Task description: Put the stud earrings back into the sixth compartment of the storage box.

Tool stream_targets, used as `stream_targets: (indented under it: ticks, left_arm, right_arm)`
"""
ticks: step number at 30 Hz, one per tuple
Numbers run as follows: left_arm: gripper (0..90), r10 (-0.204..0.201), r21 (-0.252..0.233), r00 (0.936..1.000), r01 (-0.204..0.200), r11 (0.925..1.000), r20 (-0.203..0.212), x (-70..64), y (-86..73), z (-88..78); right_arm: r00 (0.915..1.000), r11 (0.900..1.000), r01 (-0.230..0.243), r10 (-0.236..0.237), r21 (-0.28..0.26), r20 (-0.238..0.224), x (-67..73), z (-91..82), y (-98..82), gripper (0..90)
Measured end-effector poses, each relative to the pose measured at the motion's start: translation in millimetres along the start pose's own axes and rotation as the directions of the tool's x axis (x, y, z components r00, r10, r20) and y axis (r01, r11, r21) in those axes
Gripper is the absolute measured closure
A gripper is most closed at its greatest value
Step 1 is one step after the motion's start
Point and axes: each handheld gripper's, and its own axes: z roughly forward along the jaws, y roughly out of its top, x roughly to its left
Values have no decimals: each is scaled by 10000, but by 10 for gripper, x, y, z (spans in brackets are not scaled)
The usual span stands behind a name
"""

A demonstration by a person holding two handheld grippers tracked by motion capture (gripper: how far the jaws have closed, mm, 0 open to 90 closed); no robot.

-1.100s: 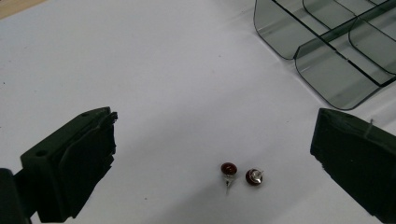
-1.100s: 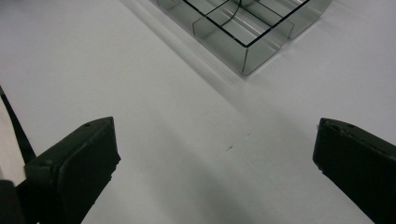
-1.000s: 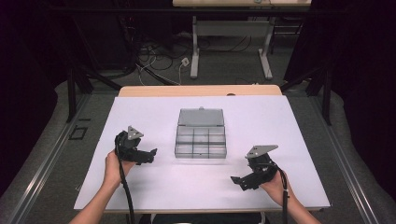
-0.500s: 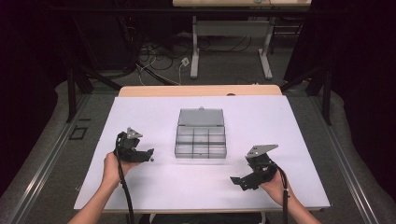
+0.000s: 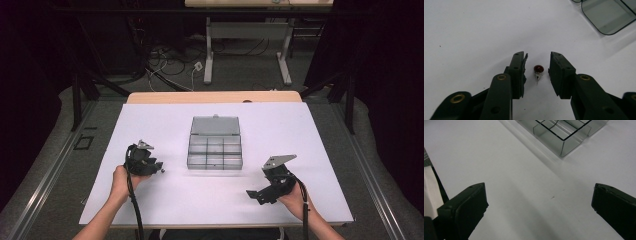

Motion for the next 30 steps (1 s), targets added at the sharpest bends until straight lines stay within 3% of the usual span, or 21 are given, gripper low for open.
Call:
stream_targets:
  ticks: [2, 9, 18, 30]
  left_arm:
    - [678, 206, 160, 9998, -206, 9997, -51, 18, -8, 22]
    - [710, 77, 277, 9999, -79, 9996, 84, 59, -52, 116]
    - [793, 402, 478, 9992, -399, 9981, -67, 35, -36, 117]
    - [803, 658, 242, 9976, -654, 9976, -193, 33, -30, 96]
  right_arm:
    - [10000, 10000, -21, 21, -43, -2, 10, 11, 0, 1]
    - [9999, 9996, 138, -139, 252, 18, 7, 33, 14, 1]
    - [9999, 9995, 123, -124, 288, 57, -5, 36, -1, 2]
    - [9999, 9997, 101, -103, 206, 99, 2, 53, -2, 2]
